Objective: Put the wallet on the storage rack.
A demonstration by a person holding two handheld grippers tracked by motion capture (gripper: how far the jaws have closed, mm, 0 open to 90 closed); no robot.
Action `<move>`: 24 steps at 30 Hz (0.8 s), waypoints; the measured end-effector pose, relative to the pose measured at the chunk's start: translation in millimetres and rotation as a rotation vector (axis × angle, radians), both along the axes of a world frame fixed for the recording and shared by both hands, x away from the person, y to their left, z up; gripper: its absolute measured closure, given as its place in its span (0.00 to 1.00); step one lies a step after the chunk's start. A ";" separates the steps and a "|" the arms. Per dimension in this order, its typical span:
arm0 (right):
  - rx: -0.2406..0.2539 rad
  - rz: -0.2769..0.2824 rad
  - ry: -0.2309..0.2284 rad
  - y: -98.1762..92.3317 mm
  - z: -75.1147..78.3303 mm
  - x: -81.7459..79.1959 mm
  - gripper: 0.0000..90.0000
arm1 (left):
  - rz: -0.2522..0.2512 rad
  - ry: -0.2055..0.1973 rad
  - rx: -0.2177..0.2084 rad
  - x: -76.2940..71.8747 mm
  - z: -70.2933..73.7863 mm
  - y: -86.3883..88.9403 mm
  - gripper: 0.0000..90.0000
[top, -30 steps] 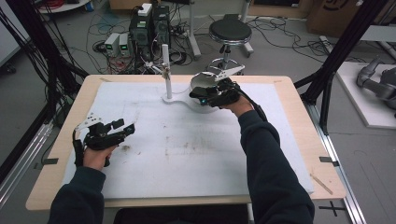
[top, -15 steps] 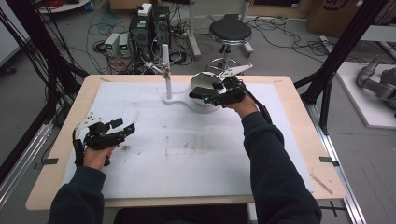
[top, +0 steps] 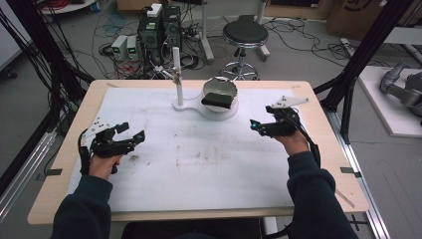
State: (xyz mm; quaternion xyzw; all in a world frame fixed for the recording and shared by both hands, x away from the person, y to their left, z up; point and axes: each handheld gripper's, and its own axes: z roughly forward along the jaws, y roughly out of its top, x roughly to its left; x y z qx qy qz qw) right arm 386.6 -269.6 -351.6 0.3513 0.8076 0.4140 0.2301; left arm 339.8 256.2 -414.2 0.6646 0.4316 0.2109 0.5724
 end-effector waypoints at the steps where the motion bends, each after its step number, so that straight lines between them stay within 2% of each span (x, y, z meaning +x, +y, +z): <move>1: 0.019 -0.011 0.002 -4.3 -4.9 -5.6 0.21 | 0.000 0.000 -0.004 -0.7 0.3 0.2 0.19; 6: 0.082 -0.062 -0.009 -15.2 -22.9 -27.2 0.21 | 0.001 -0.023 -0.022 -3.1 2.7 0.4 0.19; 12: 0.081 -0.096 -0.014 -18.9 -40.1 -39.6 0.21 | -0.007 -0.032 -0.009 -5.6 3.2 -1.7 0.19; 14: 0.079 -0.096 0.001 -19.6 -42.2 -40.5 0.21 | -0.008 -0.032 -0.014 -6.9 3.6 -3.0 0.19; 17: 0.087 -0.109 -0.015 -22.3 -40.6 -42.4 0.21 | -0.014 -0.030 -0.003 -8.2 3.9 -3.9 0.19; 24: 0.091 -0.121 -0.009 -27.4 -44.2 -43.2 0.21 | -0.020 -0.026 0.008 -7.4 2.9 -6.5 0.19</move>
